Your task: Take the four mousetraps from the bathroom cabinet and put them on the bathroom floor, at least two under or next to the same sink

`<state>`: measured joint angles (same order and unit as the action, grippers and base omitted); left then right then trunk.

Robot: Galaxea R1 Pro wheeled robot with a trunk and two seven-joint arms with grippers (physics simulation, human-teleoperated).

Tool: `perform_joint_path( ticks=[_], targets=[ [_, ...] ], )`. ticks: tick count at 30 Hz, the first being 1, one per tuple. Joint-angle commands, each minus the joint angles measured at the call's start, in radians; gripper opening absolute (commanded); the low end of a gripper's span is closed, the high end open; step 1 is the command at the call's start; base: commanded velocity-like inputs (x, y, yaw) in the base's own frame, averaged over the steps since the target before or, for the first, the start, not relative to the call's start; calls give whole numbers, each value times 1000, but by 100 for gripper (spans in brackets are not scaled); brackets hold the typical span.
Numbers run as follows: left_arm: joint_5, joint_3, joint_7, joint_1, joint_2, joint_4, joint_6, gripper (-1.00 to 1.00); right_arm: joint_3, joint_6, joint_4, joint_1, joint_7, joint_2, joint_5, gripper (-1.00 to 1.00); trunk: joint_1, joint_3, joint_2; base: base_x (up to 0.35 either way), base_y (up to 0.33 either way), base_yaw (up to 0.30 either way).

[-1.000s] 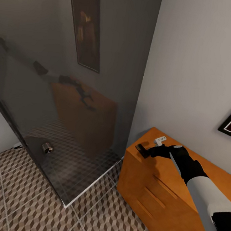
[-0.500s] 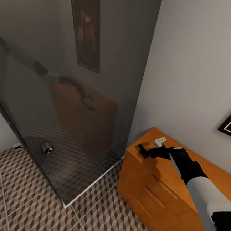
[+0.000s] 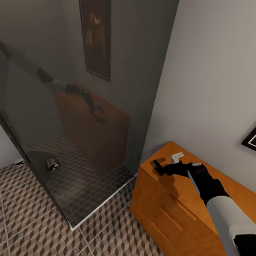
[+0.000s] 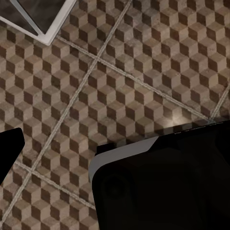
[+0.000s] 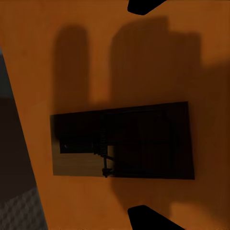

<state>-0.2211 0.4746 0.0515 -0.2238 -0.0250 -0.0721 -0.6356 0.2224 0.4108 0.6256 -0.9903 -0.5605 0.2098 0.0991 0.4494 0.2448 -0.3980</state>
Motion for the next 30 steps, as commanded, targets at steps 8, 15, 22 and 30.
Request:
perform_joint_path(
  ticks=[8,15,22,30],
  targets=[
    [-2,9,5,-2,-1,-5,-6,100,2,2,0,-1,-5,0,10,100,1,2,-2,0,0,0],
    [-2,9,5,-2,-1,-4,-6,100,2,1,-13,-1,-5,0,10,100,1,2,-2,0,0,0],
    [-2,9,5,-2,-1,-5,-6,100,2,0,-17,-1,-4,0,11,100,1,2,-2,0,0,0],
    [-2,9,5,-2,-1,-5,-6,100,3,-11,-38,-1,0,-3,14,100,1,2,-2,0,0,0]
  ],
)
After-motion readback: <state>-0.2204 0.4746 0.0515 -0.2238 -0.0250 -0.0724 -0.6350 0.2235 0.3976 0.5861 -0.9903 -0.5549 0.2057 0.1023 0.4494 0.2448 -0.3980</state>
